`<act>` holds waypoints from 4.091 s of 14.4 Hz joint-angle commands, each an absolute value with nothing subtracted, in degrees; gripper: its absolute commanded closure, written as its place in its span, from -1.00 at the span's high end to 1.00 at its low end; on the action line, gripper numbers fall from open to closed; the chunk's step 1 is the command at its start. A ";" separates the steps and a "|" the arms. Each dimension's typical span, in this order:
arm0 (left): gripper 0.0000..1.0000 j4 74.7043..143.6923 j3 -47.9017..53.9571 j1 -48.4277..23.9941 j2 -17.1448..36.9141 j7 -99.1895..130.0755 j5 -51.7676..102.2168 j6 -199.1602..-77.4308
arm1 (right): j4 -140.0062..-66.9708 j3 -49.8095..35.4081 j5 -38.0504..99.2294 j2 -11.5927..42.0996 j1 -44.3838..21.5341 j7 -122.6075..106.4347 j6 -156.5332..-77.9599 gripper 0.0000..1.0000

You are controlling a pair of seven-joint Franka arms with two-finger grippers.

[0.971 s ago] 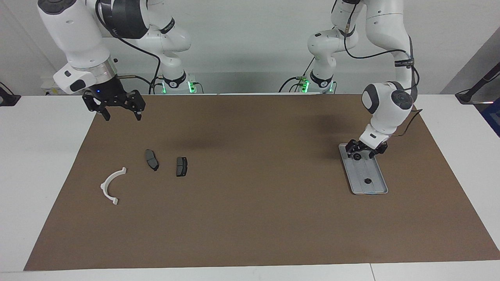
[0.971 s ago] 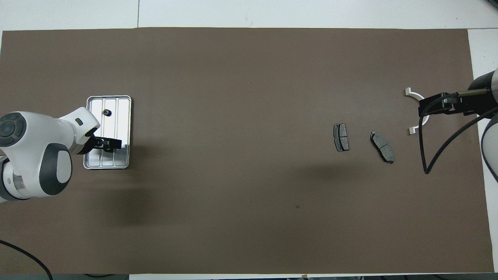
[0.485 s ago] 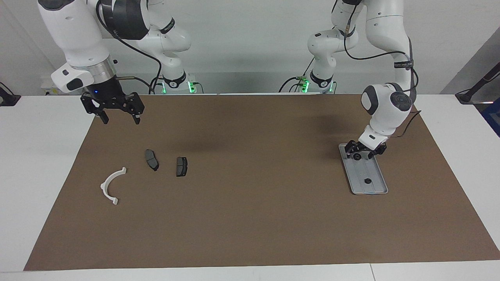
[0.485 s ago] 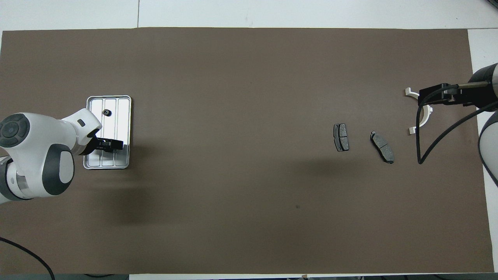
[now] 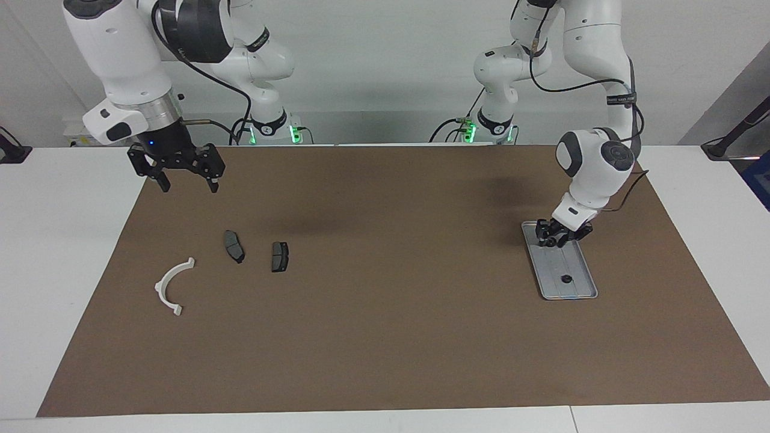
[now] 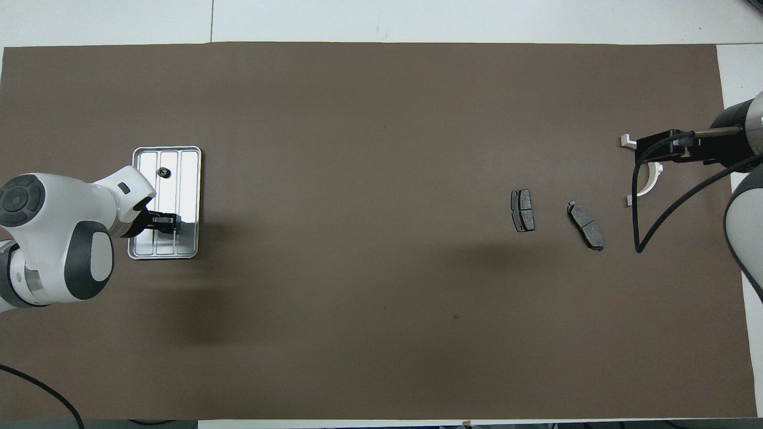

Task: Place bearing gear from tray to pile

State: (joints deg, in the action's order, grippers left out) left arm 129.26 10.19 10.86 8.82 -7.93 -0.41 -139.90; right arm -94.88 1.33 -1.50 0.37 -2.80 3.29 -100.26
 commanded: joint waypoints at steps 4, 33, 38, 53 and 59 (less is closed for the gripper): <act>-1.00 126.14 10.11 10.99 8.79 -8.35 0.18 -135.11 | -97.82 1.14 -1.14 -1.14 -3.52 4.22 -101.60 1.00; -1.00 105.73 10.20 -25.84 21.71 58.36 -8.61 -129.89 | -99.32 1.05 -0.44 -1.58 -2.37 2.72 -100.99 1.00; -1.00 108.10 10.20 -25.84 21.88 60.19 -10.97 -132.70 | -100.28 1.05 -0.44 -1.41 -2.46 3.60 -102.21 1.00; 0.55 110.48 10.20 -25.75 21.88 60.21 -12.39 -136.23 | -105.64 1.05 -0.53 -0.27 -4.21 13.26 -109.42 1.00; 1.00 106.18 9.76 -23.66 19.35 56.10 -12.39 -127.90 | -106.00 1.05 -0.53 1.05 -7.73 17.04 -110.21 1.00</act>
State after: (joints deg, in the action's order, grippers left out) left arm 107.57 10.67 -24.57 22.07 58.56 -11.23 -132.37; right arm -105.09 1.03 -1.29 0.81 -6.78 15.27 -108.69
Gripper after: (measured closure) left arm 0.057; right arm 0.000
